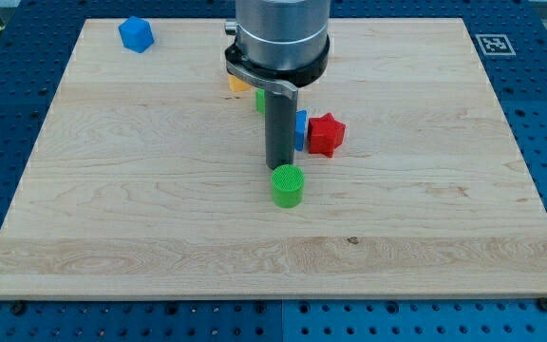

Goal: Move the blue triangle to the right side of the green star

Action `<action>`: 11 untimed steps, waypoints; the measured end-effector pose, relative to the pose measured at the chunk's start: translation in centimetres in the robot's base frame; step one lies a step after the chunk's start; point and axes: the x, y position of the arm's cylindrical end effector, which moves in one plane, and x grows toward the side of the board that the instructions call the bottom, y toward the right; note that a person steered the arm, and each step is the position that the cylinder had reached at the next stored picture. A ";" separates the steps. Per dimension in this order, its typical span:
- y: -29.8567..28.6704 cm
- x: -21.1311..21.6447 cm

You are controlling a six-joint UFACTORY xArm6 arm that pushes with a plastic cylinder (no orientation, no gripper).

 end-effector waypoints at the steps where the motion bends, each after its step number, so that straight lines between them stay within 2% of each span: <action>1: 0.0 -1.3; 5: 4.1 -4.2; 11: 1.7 -6.1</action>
